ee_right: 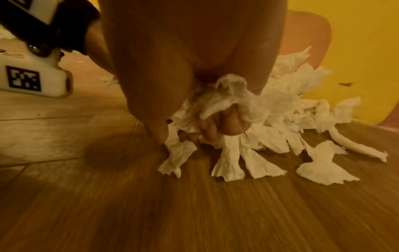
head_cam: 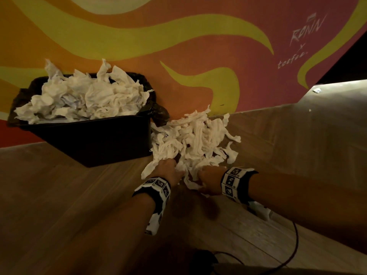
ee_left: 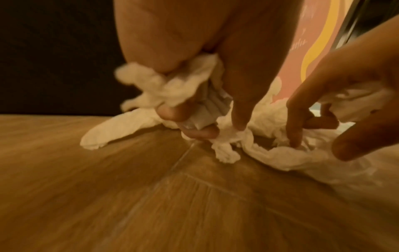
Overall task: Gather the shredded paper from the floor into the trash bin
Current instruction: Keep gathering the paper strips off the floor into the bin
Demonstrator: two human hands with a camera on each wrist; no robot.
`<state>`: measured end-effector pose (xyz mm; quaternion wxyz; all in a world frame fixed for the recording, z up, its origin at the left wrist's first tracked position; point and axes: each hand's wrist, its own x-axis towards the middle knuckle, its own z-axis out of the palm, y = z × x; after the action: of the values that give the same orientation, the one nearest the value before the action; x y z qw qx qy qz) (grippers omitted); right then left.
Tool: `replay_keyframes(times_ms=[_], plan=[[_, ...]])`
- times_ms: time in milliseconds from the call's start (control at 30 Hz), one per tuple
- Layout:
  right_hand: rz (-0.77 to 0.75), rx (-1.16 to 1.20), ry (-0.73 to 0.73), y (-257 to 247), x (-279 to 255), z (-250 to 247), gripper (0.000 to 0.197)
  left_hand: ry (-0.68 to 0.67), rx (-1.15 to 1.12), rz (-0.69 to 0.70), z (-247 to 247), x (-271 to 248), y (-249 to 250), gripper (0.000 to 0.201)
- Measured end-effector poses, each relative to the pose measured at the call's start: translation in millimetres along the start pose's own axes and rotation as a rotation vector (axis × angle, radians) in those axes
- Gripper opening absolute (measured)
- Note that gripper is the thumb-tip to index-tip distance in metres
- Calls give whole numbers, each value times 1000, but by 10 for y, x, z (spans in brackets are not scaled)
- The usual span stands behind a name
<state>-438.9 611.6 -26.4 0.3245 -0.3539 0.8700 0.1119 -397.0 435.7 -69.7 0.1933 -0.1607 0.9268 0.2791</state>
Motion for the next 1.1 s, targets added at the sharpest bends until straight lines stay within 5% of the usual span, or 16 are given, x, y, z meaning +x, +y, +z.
replay_keyframes(times_ms=[167, 400, 467, 733, 867, 967, 1033, 1100], plan=[[-14, -3, 9, 48, 74, 52, 51, 102, -34, 68, 11, -6, -10, 20], [-134, 124, -77, -60, -51, -196, 20, 154, -368, 149, -101, -185, -82, 21], [-154, 252, -25, -81, -131, -343, 3, 203, -491, 152, -168, -226, -130, 28], [-121, 656, 431, -81, -207, -871, 22, 185, -1187, 37, -620, -368, -200, 33], [-137, 862, 554, -232, -195, -1019, 37, 268, -1245, -16, -791, -433, -163, 20], [-168, 855, 426, -344, -217, -1078, 30, 335, -1056, 104, -851, -467, -144, 9], [-186, 816, 351, -433, -222, -1088, 8, 390, -945, 167, -867, -463, -167, 11], [-220, 749, 334, -524, -236, -1086, 27, 396, -931, 134, -877, -467, -188, 18]])
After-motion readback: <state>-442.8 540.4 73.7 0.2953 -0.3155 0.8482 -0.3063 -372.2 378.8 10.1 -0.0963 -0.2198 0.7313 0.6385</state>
